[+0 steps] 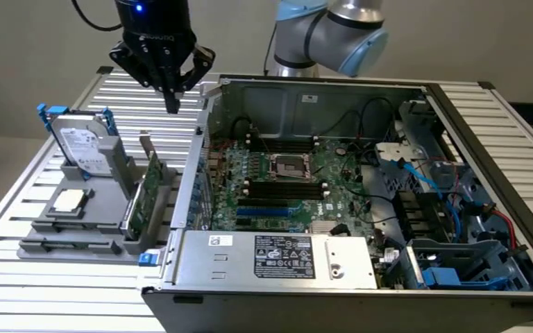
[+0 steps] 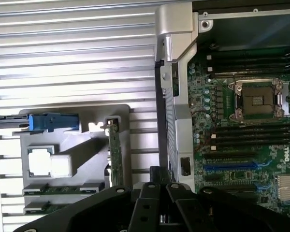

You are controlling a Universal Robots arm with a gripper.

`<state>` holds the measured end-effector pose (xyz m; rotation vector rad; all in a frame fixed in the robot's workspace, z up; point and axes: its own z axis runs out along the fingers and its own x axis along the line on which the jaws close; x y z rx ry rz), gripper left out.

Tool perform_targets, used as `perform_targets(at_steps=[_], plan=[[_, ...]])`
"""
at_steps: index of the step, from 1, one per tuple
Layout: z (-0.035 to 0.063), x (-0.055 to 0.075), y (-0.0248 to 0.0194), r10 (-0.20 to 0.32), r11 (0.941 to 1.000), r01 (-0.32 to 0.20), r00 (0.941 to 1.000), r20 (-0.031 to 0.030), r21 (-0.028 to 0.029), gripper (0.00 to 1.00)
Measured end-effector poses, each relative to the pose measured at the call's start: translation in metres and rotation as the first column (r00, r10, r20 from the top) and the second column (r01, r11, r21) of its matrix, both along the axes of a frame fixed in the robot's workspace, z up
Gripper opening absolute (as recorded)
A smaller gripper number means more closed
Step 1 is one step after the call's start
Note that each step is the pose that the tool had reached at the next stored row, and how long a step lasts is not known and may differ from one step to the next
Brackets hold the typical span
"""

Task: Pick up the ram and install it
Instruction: 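Reach for the ram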

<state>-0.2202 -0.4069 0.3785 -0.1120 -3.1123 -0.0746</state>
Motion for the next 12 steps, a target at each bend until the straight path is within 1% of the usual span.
perform_targets(at_steps=[2, 4, 5, 8, 9, 10, 12], plan=[[-0.002, -0.008, -0.0015, 0.0, 1.0, 0.0, 1.0, 0.0026, 0.0007, 0.11], [-0.004, -0.015, -0.0031, 0.0, 1.0, 0.0, 1.0, 0.0085, 0.0025, 0.11], [-0.0047, -0.018, -0.0038, 0.0, 1.0, 0.0, 0.9999, 0.0132, 0.0037, 0.11], [-0.0066, -0.027, -0.0056, 0.0, 1.0, 0.0, 0.9996, 0.0299, 0.0088, 0.11], [-0.007, -0.03, -0.0064, 0.0, 0.9999, 0.0, 0.9994, 0.0337, 0.0101, 0.11], [-0.0071, -0.034, -0.0073, 0.0, 0.9999, 0.0, 0.9994, 0.0356, 0.0107, 0.11], [-0.0073, -0.042, -0.0094, 0.0, 0.9999, 0.0, 0.9993, 0.0371, 0.0109, 0.11]])
